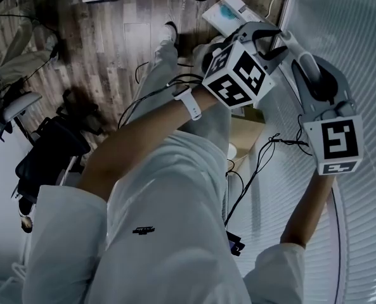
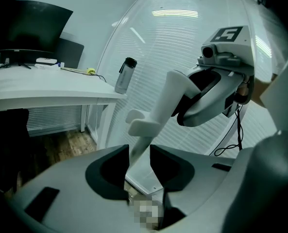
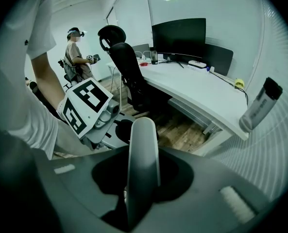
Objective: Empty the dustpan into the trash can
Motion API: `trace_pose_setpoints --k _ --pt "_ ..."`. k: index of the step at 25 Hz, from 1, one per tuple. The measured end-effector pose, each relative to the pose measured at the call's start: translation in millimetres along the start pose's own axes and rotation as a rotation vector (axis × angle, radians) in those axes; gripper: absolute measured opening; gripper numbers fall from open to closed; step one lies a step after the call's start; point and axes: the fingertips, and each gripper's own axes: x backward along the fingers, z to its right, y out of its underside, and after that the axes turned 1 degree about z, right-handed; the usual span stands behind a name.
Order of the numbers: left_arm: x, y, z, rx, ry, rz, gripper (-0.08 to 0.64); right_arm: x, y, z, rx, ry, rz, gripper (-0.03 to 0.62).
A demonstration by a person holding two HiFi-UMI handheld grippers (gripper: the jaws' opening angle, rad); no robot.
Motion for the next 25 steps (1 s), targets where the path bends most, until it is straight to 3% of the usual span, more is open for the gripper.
trace_pose_setpoints --k 6,15,25 --pt "2.1 -7.1 11.0 -0.015 0.055 -0.017 0.120 14.0 -4.1 -6.3 -0.074 0.042 0.010 0.091" --pt "15.0 -20.9 28.0 -0.047 0.097 0.023 0.124 38.5 -5.9 -15.7 -0.243 0.128 0.044 0.091" --pt "23.5 -32.0 47.0 -0.085 0.100 0.017 0.120 60.8 -8.8 -24.5 -0.391 0.219 0.082 0.092"
